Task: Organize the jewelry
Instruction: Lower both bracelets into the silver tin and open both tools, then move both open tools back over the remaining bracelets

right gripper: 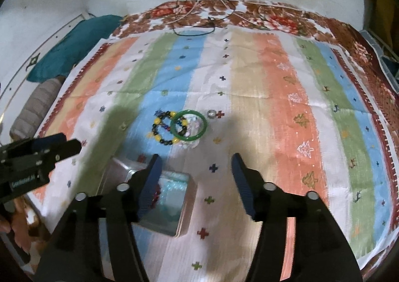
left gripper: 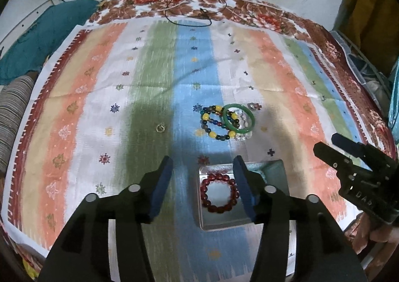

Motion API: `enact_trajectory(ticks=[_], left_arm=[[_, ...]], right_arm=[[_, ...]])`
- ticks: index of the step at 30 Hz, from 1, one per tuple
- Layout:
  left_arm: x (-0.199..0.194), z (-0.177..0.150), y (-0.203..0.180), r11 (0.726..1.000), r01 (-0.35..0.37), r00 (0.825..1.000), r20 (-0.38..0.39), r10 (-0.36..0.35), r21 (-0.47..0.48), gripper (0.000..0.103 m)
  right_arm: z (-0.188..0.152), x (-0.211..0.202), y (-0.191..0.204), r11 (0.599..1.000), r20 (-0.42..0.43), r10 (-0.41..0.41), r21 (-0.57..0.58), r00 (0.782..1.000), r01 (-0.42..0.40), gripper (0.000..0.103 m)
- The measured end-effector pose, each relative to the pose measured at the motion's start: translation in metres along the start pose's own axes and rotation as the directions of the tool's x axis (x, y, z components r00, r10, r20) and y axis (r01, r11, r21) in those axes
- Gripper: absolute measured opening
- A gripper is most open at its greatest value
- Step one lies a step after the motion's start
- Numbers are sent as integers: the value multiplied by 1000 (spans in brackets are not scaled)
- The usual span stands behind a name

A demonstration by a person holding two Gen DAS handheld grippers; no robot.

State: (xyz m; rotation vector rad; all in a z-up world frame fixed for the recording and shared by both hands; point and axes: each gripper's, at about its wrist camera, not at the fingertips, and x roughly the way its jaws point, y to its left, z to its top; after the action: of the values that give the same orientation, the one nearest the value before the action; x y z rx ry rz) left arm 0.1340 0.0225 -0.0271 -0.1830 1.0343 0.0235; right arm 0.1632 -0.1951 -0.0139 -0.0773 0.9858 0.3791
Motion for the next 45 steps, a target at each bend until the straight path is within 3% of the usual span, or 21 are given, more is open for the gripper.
enact_trajectory(ticks=[3,13,20,45], left_arm=[[8,4,1,1000,3,1000,-15,-3,4,57],[36,17,8,1000,4,999,-47,-4,1,67],[60,29,15,998,40,996,-75,-44,-50,67],[125,43,9,999,9,987,-160,-2,43,67]], right_arm=[[4,6,-3,1000,-8,-5,5,1000,5,69],[14,21,-9,999,-37,-4,34,999,5,72],[23,40,-14,998,-59,4,64,998,0,72],[38,103,-20,998,-142,-16,62,990,25,73]])
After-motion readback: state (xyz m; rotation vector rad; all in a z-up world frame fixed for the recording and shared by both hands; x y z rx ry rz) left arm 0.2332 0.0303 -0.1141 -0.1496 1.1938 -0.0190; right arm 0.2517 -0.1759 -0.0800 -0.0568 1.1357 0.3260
